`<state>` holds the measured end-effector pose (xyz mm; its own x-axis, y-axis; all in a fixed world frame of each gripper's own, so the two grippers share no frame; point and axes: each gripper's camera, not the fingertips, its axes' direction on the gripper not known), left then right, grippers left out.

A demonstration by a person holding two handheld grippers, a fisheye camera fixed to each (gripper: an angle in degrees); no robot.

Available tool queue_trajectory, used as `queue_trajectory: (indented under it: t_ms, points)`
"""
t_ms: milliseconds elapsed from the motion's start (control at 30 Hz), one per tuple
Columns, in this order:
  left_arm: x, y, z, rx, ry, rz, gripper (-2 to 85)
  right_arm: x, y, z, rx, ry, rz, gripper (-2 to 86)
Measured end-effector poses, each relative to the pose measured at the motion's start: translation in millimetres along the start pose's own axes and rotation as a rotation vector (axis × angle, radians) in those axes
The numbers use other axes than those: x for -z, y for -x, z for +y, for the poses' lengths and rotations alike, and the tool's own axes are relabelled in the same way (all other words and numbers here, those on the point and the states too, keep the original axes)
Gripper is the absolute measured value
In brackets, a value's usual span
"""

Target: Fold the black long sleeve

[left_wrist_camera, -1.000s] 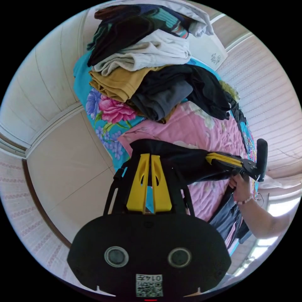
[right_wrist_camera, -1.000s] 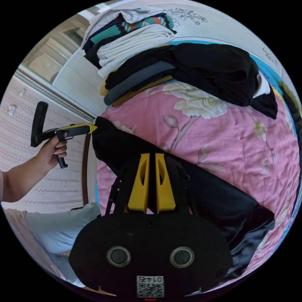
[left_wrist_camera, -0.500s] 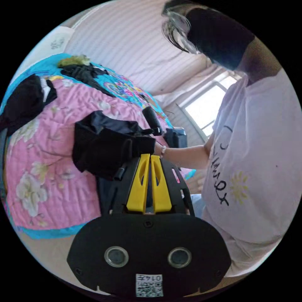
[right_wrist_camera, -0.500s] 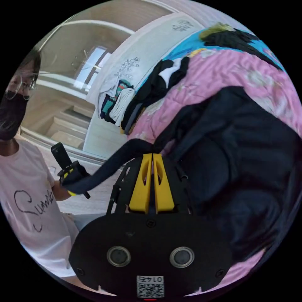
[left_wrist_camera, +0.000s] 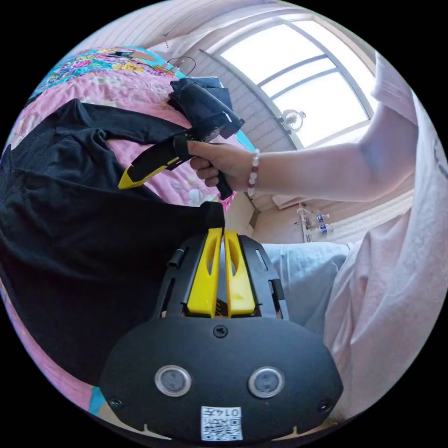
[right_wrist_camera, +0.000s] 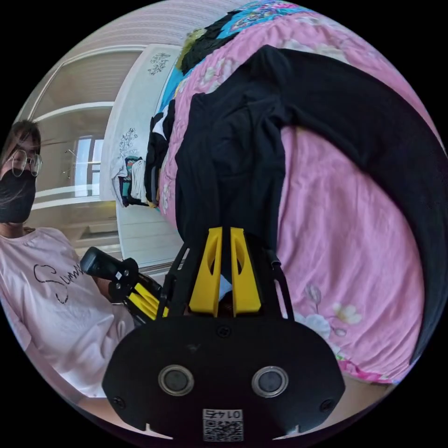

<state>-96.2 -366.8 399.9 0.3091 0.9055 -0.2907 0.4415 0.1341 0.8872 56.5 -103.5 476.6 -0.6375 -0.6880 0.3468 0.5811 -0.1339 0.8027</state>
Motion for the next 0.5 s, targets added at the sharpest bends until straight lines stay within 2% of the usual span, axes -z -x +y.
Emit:
queue_trajectory:
  t_ms: [200, 333, 433, 500]
  points:
    - [-141, -8, 30, -0.142, 0.177, 0.014, 4.1, 31, 29, 19, -0.086, 0.046, 0.046, 2.5]
    - [-181, -2, 54, -0.192, 0.211, 0.1, 4.0, 63, 47, 28, -0.124, 0.005, 0.1, 3.0]
    - [-181, 20, 68, -0.332, 0.173, -0.001, 3.7, 113, 58, 41, -0.205, -0.177, 0.196, 4.3]
    - [-181, 63, 60, -0.403, 0.101, -0.164, 3.8, 150, 54, 62, -0.345, -0.342, 0.199, 6.0]
